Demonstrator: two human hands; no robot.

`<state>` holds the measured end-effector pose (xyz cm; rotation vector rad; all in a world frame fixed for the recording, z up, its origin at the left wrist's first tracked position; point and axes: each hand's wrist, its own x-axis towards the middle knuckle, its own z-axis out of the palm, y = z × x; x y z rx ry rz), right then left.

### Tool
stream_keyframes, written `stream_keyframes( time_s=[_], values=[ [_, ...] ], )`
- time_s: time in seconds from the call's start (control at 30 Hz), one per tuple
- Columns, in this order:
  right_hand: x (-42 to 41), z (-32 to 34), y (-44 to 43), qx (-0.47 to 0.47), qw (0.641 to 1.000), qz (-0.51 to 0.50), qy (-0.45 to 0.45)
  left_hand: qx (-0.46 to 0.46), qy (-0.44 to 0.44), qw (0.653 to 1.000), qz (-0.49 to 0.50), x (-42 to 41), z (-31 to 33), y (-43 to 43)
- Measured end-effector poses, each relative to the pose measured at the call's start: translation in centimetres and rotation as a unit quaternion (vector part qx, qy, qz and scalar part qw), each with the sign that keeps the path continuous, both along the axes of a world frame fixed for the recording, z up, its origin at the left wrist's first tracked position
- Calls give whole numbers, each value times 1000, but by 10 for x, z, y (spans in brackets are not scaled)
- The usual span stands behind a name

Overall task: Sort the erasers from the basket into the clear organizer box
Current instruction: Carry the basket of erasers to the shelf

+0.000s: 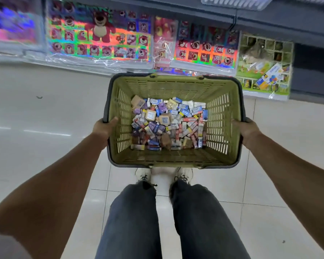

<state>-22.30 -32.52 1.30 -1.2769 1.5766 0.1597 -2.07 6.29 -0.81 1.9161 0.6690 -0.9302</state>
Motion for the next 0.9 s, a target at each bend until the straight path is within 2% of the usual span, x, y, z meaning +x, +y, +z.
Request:
stream_keyframes(
  time_s=[0.27,0.47,0.57,0.7,0.9],
  values=[
    [59,138,83,-35,981,190,-28,75,13,990,117,-61,149,126],
    [120,242,160,-26,931,360,-60,145,-31,963,224,-112,269,212],
    [161,283,204,-21,905,414,-95,168,-59,943,281,-127,314,245],
    [204,320,268,-22,862,492,-120,184,-63,915,354,-160,344,287],
    [273,339,374,-26,813,565,-135,171,-36,866,468,-178,350,347]
  ],
)
